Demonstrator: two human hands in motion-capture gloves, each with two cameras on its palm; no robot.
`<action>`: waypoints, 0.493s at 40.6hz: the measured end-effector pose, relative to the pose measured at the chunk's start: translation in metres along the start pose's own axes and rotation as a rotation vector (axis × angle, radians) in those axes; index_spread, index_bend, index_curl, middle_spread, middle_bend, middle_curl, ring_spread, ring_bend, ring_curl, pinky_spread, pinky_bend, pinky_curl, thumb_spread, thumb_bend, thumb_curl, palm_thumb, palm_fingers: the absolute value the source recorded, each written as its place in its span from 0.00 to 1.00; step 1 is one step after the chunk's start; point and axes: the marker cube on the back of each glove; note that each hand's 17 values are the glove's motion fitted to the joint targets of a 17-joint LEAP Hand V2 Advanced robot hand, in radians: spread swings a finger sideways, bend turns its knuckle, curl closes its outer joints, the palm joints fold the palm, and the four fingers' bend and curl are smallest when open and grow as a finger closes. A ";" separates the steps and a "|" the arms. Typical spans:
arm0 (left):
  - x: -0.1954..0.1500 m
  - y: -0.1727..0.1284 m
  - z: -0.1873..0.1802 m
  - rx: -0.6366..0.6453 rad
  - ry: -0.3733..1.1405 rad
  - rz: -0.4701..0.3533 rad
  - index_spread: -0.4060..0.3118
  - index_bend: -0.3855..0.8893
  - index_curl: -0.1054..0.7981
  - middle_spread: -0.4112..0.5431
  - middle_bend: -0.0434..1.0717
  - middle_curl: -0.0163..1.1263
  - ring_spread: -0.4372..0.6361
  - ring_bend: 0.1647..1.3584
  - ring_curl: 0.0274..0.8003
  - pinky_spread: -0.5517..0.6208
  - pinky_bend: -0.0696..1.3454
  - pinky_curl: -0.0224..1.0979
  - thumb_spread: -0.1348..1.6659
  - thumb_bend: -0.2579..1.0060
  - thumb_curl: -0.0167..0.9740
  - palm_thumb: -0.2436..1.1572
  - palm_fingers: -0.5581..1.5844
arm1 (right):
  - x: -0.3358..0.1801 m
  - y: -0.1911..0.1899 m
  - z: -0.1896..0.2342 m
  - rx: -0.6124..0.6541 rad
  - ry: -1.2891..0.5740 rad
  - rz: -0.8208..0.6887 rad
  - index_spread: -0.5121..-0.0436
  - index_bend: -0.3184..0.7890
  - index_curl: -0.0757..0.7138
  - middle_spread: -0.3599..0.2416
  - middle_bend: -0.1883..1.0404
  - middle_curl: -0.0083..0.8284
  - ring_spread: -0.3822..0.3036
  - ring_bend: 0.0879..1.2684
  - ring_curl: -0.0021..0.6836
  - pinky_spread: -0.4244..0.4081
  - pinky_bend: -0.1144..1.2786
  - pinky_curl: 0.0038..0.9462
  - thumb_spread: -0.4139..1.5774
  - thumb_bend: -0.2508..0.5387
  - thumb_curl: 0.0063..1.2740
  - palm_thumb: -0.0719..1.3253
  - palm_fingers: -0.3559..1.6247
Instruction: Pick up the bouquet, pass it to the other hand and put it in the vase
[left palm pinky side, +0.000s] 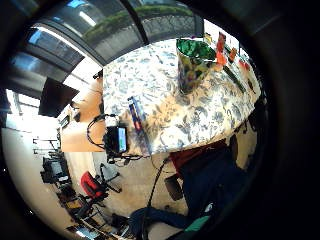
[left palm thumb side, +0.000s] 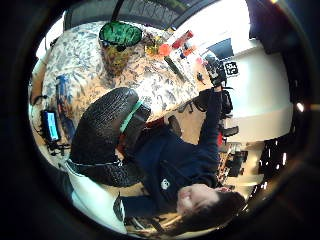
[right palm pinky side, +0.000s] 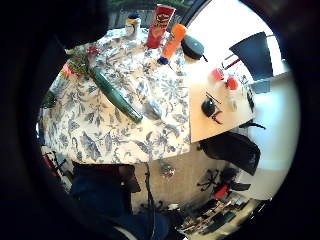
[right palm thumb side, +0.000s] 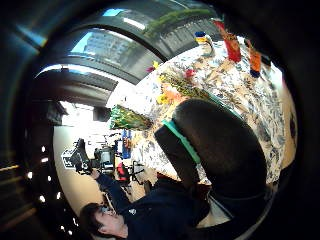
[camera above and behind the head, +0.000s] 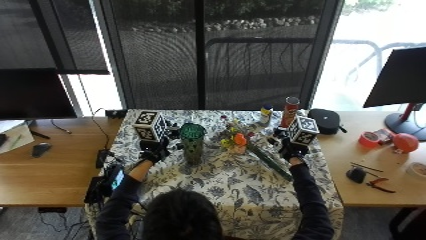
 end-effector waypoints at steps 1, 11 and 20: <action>0.001 0.000 0.000 -0.001 -0.003 0.000 0.53 0.42 0.16 0.52 0.25 0.07 0.55 0.17 0.04 0.63 0.23 0.06 0.31 0.30 0.07 0.32 0.40 | 0.001 0.000 0.001 -0.001 0.000 0.000 0.74 0.44 0.16 0.59 0.38 0.10 0.57 0.23 0.10 0.57 0.30 0.06 0.42 0.53 0.03 0.23 0.44; 0.035 0.003 -0.004 -0.015 -0.108 0.045 0.51 0.42 0.26 0.60 0.26 0.17 0.69 0.23 0.16 0.76 0.25 0.15 0.56 0.28 0.13 0.35 0.37 | 0.030 0.015 0.028 -0.043 -0.029 -0.038 0.49 0.43 0.30 0.58 0.38 0.23 0.58 0.26 0.28 0.62 0.30 0.19 0.68 0.53 0.07 0.27 0.41; 0.065 -0.012 -0.009 -0.020 -0.147 0.086 0.50 0.42 0.31 0.62 0.25 0.21 0.73 0.25 0.19 0.80 0.25 0.19 0.64 0.24 0.18 0.35 0.36 | 0.031 0.008 0.019 -0.053 -0.014 -0.029 0.42 0.42 0.35 0.58 0.37 0.30 0.58 0.25 0.32 0.65 0.29 0.23 0.77 0.48 0.10 0.28 0.40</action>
